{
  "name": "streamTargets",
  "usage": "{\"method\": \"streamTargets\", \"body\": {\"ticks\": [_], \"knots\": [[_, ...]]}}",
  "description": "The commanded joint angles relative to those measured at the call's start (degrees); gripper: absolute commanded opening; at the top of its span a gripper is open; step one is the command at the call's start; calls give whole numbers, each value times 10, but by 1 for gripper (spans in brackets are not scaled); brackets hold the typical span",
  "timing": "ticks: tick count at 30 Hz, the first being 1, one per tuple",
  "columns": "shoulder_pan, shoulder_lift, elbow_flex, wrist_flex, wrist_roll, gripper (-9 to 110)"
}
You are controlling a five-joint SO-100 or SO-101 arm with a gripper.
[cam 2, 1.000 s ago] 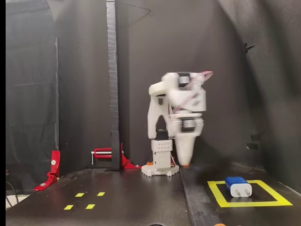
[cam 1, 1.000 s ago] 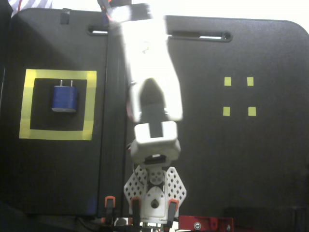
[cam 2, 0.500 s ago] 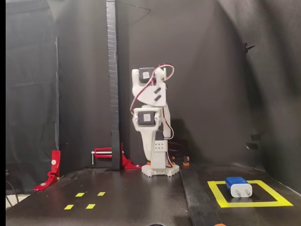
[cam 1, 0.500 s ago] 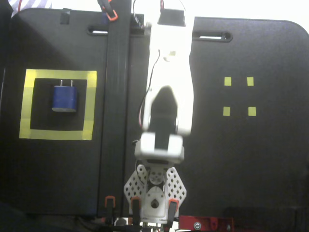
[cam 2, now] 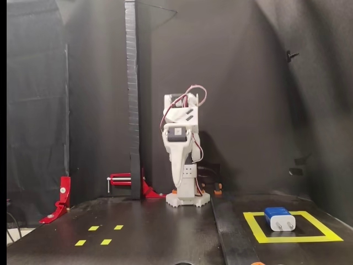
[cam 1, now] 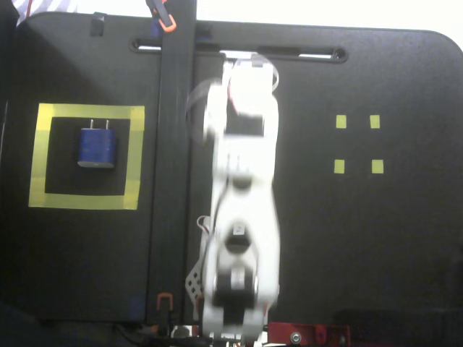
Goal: Grasp the block and place it in the designated area.
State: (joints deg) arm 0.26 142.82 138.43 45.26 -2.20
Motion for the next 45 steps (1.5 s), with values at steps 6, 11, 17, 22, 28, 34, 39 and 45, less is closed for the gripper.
{"method": "streamTargets", "body": {"ticks": [6,11,17,22,28,34,39,45], "knots": [[-14,232,182,-94,-5,0],[-24,342,275,-95,-15,0],[-24,424,347,-81,-26,0],[-18,464,396,-84,-38,0],[-11,465,414,-81,-47,0],[-14,465,415,-47,-50,0],[-17,465,415,-11,-50,0],[-18,465,415,-11,-50,0]]}}
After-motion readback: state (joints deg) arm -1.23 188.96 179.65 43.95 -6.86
